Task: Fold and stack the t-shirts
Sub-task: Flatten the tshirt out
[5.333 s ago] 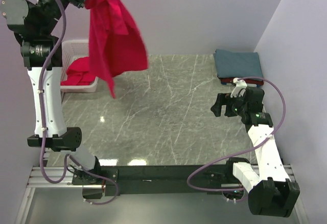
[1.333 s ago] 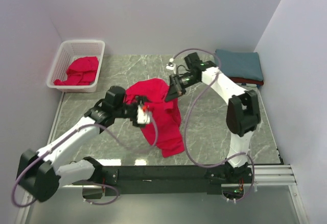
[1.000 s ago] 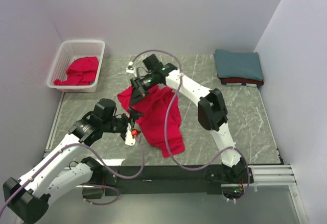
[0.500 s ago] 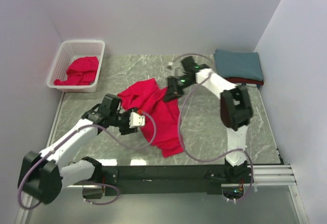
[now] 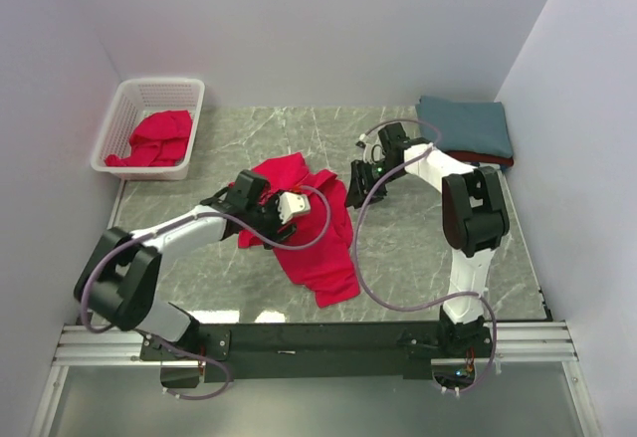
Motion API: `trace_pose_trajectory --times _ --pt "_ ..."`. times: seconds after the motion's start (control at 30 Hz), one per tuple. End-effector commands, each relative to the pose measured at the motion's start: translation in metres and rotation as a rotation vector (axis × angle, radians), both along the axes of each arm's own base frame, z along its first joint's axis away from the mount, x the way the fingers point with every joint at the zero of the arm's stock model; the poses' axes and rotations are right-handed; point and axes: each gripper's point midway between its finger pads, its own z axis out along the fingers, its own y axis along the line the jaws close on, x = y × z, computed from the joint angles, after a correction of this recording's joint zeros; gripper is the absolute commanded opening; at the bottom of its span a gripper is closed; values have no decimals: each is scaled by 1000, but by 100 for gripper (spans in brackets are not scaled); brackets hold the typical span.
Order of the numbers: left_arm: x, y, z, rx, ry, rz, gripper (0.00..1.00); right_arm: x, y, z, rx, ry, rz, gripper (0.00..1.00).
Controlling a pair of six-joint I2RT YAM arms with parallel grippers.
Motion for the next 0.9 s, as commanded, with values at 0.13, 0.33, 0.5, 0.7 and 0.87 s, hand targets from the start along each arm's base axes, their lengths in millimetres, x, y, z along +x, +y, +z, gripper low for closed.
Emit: trace_pose_trajectory --times 0.13,0.33,0.5,0.7,0.87 --pt "53 2 -2 61 -73 209 47 39 -1 -21 -62 -78 -73 49" --pt "68 27 19 95 -110 282 8 54 4 -32 -70 -67 -114 53" --pt "85 58 63 27 -125 354 1 62 10 -38 -84 -75 -125 58" --pt "91 91 104 -43 -146 412 1 70 21 -47 -85 -72 -119 58" --pt "96 115 121 -79 -148 480 1 70 33 -57 -98 -70 -79 49"
